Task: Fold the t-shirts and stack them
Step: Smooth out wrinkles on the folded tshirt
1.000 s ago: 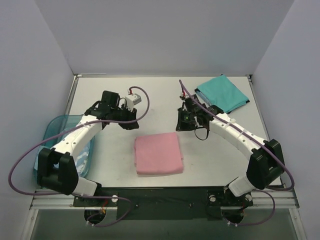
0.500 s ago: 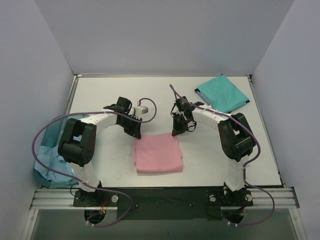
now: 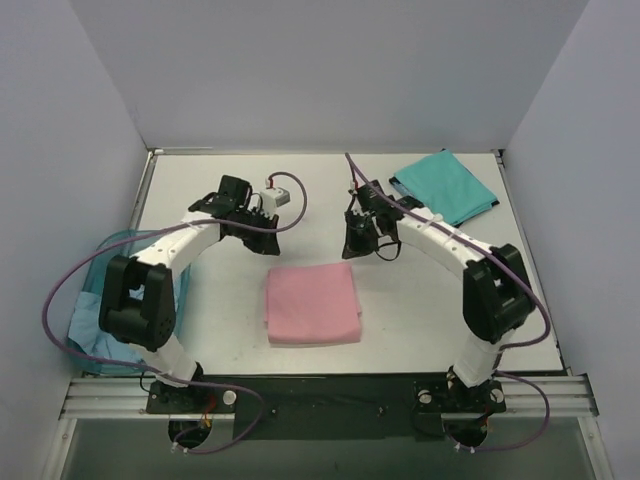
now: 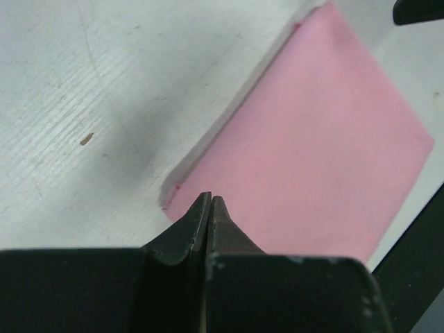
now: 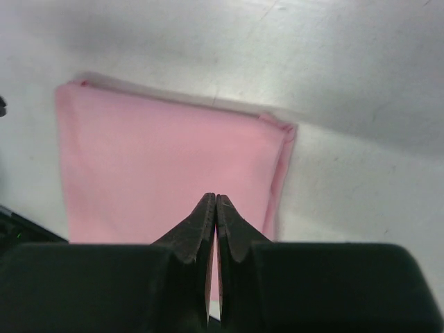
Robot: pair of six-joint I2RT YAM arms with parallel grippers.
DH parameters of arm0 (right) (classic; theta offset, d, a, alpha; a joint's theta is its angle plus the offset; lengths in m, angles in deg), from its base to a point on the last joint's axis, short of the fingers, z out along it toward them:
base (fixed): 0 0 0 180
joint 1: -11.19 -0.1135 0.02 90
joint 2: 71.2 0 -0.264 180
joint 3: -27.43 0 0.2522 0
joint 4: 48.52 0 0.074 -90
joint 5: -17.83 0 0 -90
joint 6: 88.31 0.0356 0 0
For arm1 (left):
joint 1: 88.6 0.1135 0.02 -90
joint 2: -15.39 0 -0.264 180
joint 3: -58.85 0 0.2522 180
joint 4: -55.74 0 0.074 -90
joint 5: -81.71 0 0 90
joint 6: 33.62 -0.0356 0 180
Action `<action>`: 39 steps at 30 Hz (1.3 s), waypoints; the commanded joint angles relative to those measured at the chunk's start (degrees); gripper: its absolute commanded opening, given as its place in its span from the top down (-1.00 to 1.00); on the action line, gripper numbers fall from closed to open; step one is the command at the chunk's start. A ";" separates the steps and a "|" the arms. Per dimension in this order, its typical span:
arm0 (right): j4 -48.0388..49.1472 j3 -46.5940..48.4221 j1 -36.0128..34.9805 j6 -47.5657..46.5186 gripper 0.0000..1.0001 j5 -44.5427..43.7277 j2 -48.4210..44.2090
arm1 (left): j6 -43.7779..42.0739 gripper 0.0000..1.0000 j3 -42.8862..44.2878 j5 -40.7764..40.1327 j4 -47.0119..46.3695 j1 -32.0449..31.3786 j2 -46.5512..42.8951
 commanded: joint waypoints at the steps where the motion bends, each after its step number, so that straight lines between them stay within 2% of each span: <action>1: -2.06 -6.67 -5.36 1.42 1.00 1.94 -12.43 | -3.57 1.00 -5.00 5.34 4.33 -4.86 -12.31; 4: 0.92 -12.40 -8.18 4.59 1.00 6.33 -13.85 | -8.93 1.00 -12.65 1.76 8.19 -13.62 -15.83; 6: 3.98 -16.71 -9.51 7.14 1.00 9.31 -14.29 | -11.22 1.00 -13.38 -2.80 10.21 -19.16 -16.53; 8: 6.45 -20.58 -9.86 9.08 1.00 11.25 -14.46 | -14.12 1.00 -14.42 -5.20 9.97 -22.08 -16.80; 15: 9.63 -27.61 -7.15 11.01 1.00 11.88 -10.51 | -24.06 1.00 -23.29 -11.09 7.51 -24.02 -13.91; 17: 9.72 -28.32 -5.91 11.01 1.00 11.79 -9.55 | -25.03 1.00 -24.71 -14.42 5.23 -24.99 -13.55; 23: 5.61 -27.45 -3.89 9.52 1.00 10.83 -10.94 | -24.68 1.00 -23.84 -16.46 6.26 -25.61 -15.30; 26: 0.85 -24.12 -5.46 6.72 1.00 9.51 -14.36 | -24.33 1.00 -19.28 -14.18 11.09 -25.61 -18.29; 27: -0.29 -23.58 -5.99 6.45 1.00 9.86 -15.33 | -24.76 1.00 -17.35 -10.69 13.63 -25.61 -20.04; 29: -0.22 -22.70 -7.31 5.66 1.00 13.09 -17.36 | -26.43 1.00 -16.02 -5.42 15.84 -25.87 -22.33; 31: 0.22 -22.79 -8.89 5.91 1.00 15.99 -17.46 | -27.23 0.99 -17.15 -3.72 16.38 -26.67 -22.17; 36: 2.24 -26.91 -10.48 7.06 1.00 19.87 -13.33 | -26.08 0.98 -22.68 -7.93 9.00 -28.94 -19.44; 39: 2.16 -29.20 -10.30 6.27 1.00 18.48 -9.64 | -26.09 0.98 -23.48 -12.22 5.67 -30.09 -16.46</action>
